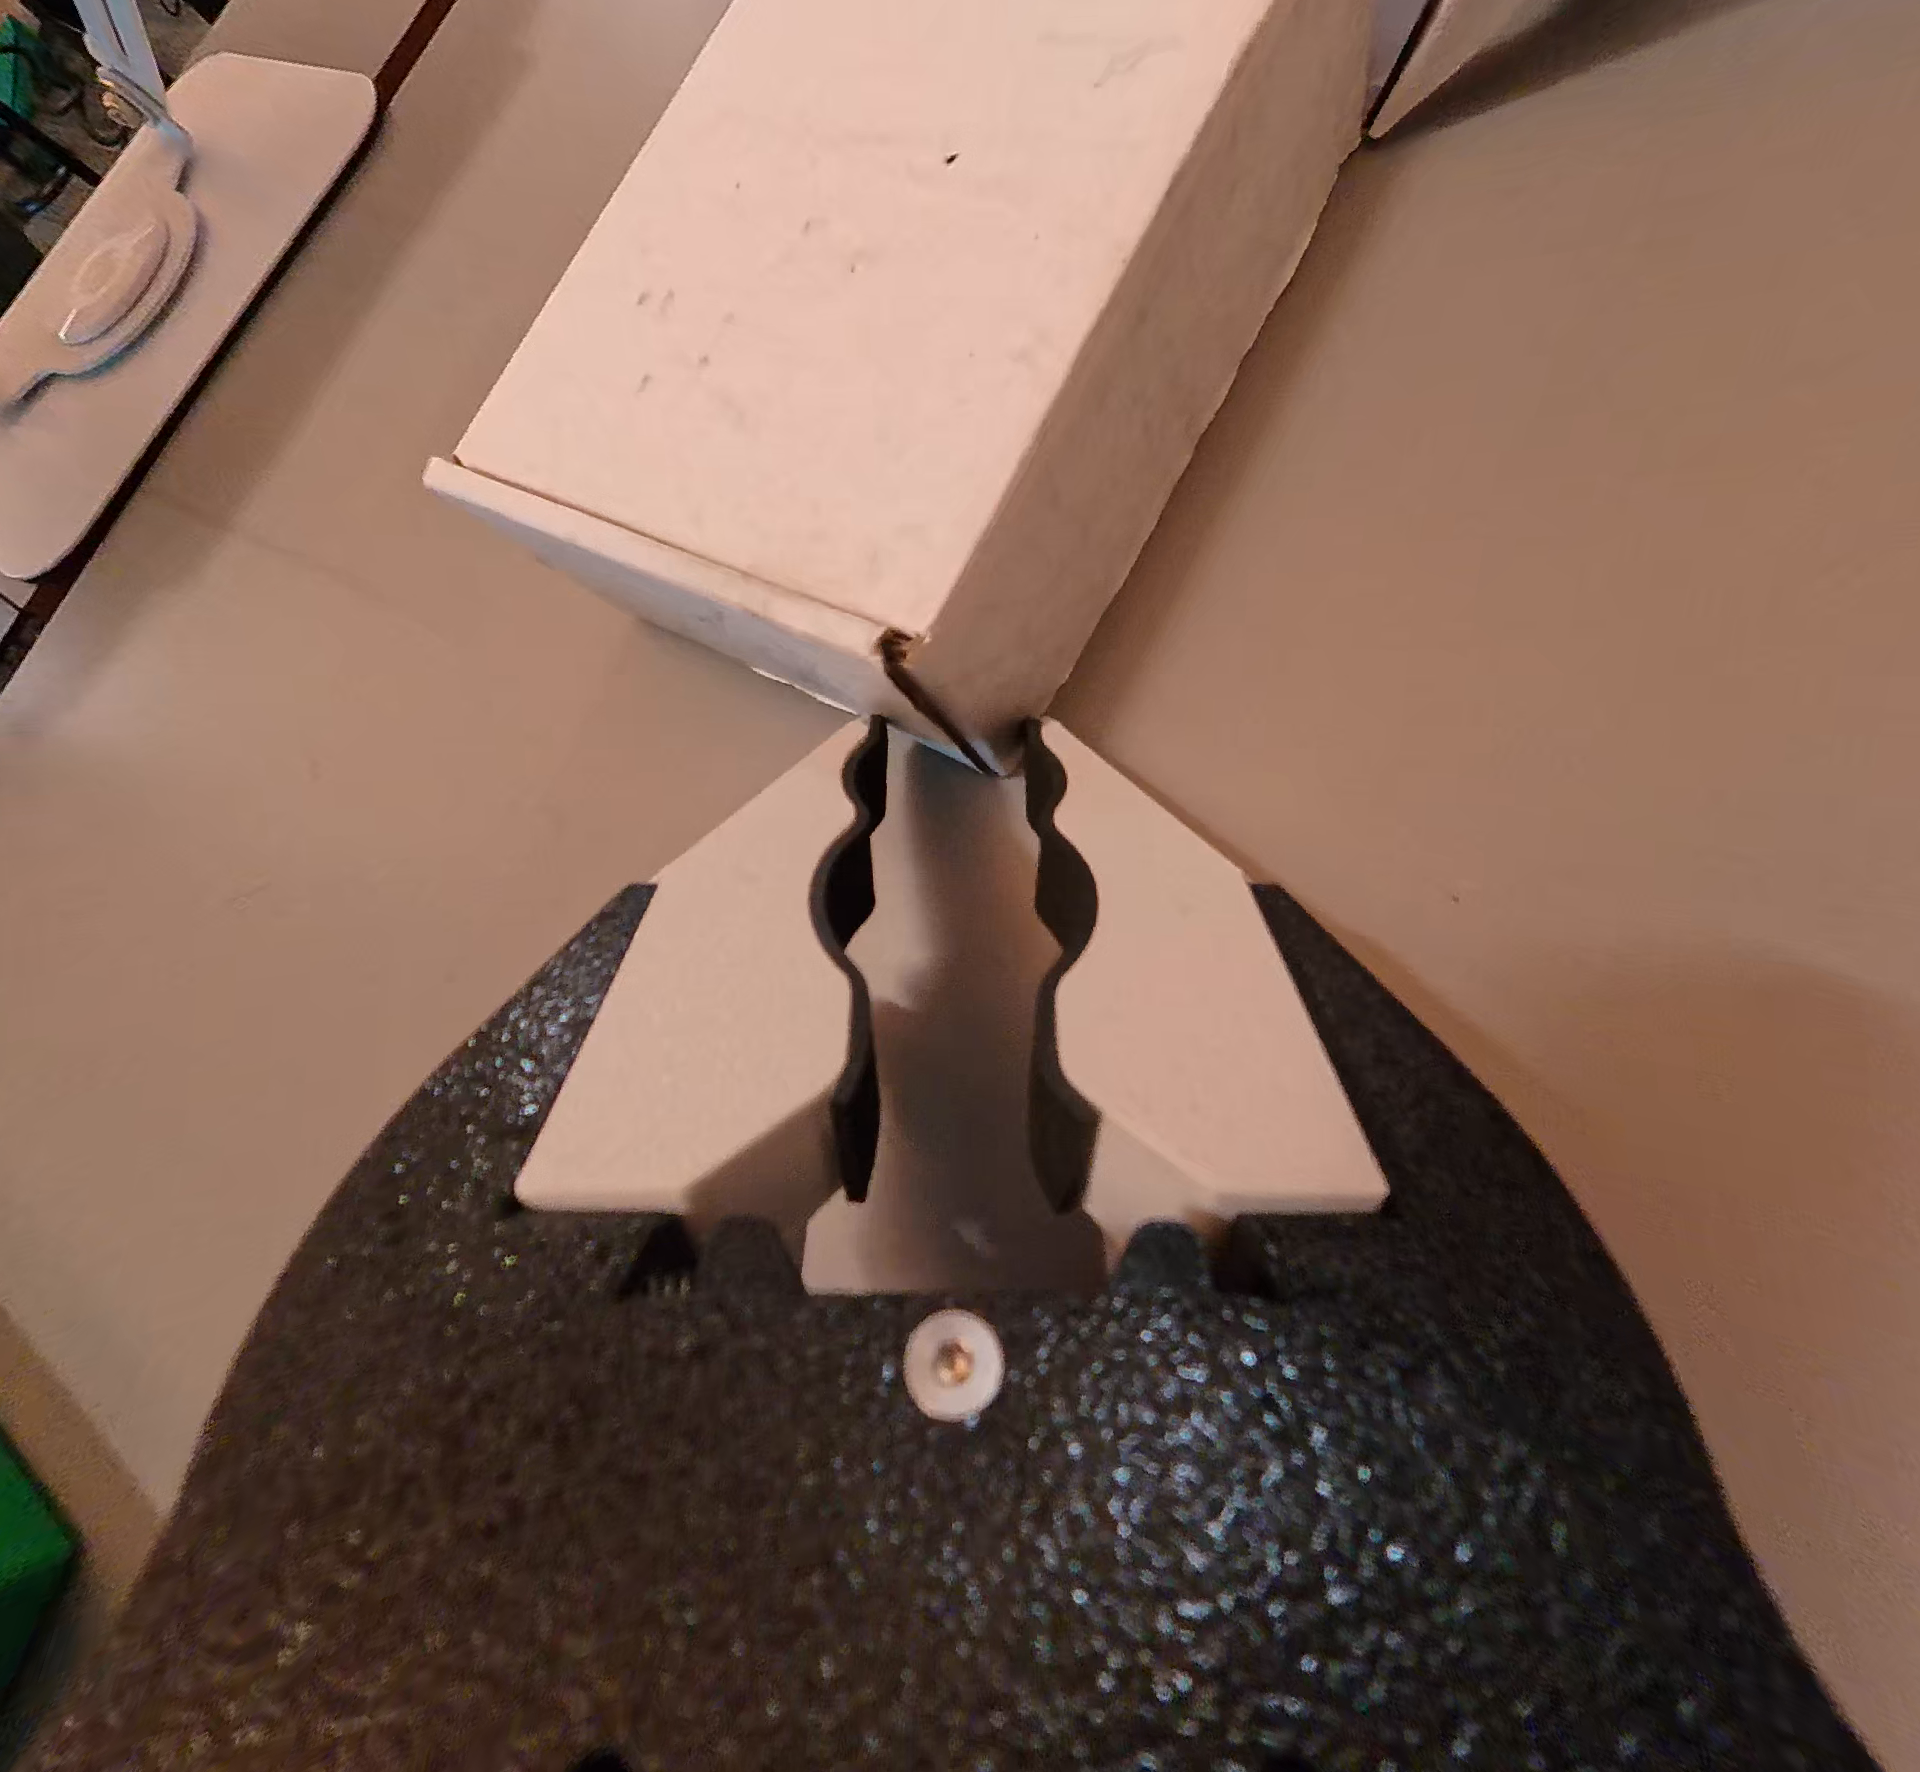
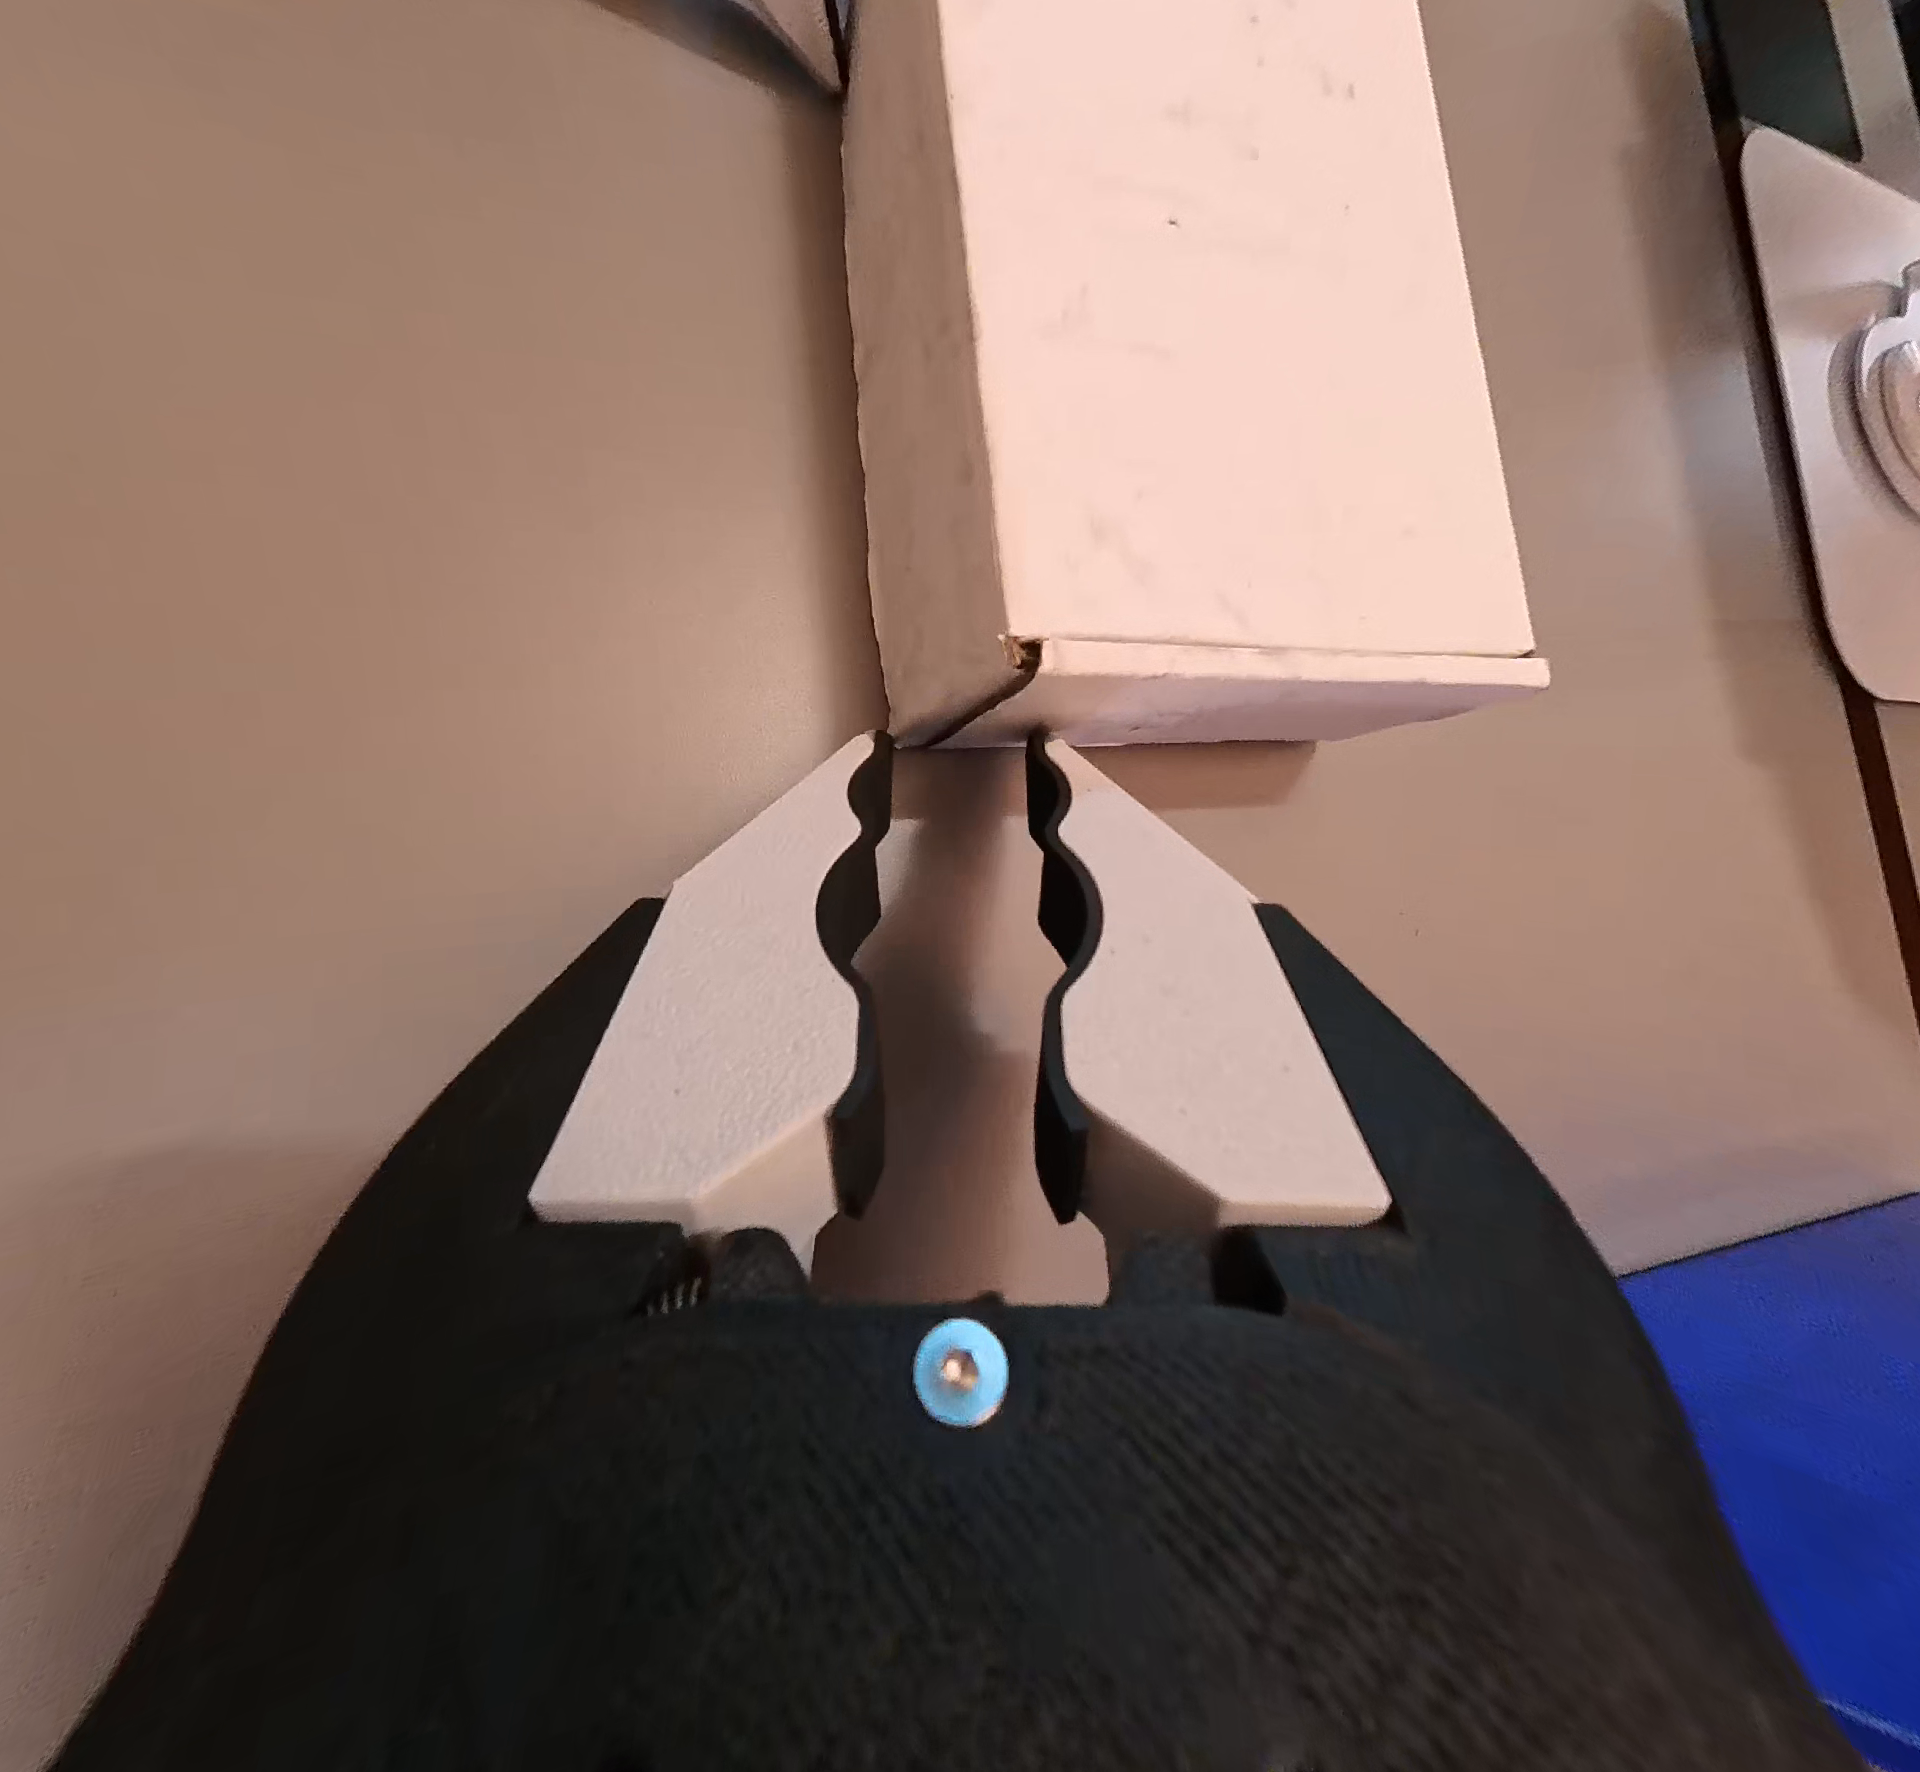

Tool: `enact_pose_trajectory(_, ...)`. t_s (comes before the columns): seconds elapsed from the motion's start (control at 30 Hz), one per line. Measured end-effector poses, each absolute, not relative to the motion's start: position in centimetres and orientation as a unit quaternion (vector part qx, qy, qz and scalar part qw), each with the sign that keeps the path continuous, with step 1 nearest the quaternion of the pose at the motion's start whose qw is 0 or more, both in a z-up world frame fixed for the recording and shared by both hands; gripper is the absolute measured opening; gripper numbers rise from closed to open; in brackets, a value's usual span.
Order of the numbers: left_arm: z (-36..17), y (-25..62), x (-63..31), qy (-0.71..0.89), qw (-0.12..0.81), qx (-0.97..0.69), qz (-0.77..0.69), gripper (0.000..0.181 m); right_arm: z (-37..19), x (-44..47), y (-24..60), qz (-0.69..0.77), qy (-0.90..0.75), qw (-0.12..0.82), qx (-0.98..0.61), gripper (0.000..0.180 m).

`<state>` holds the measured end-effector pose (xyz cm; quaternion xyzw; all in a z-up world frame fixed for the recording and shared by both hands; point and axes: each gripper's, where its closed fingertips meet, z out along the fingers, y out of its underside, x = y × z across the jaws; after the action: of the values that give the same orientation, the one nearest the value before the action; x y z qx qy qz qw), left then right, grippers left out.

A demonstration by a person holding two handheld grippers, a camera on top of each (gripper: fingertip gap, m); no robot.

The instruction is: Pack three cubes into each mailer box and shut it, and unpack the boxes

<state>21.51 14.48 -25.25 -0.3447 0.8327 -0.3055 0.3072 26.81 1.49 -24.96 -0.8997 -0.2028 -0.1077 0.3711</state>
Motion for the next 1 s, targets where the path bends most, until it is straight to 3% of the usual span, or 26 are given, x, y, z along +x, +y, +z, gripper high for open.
enact_pose_trajectory(0.07, -25.2, 14.5, 21.5, 0.832, 0.311, -0.344, -0.304, 0.024, -24.9, 26.9, 1.2, -0.112, -0.200, 0.362, -0.903, 0.031)
enact_pose_trajectory(0.13, -25.0, 14.9, 21.4, 0.826, 0.323, -0.352, -0.300, 0.035, -23.9, 27.5, 0.5, -0.113, -0.166, 0.352, -0.914, 0.061)
enact_pose_trajectory(0.33, -24.4, 16.6, 20.2, 0.795, 0.326, -0.407, -0.312, 0.070, -16.1, 27.4, 3.5, -0.087, -0.083, 0.437, -0.891, 0.118)
enact_pose_trajectory(0.47, -23.5, 17.3, 19.6, 0.762, 0.322, -0.443, -0.344, 0.083, -16.4, 27.9, 7.1, -0.125, -0.153, 0.347, -0.917, 0.122)
enact_pose_trajectory(0.6, -22.6, 17.4, 19.2, 0.736, 0.312, -0.463, -0.383, 0.093, -18.7, 27.6, 10.6, -0.067, -0.190, 0.259, -0.945, 0.123)
enact_pose_trajectory(1.0, -21.7, 17.1, 18.4, 0.714, 0.280, -0.469, -0.439, 0.108, -22.4, 26.3, 15.0, 0.048, -0.214, 0.155, -0.963, 0.123)
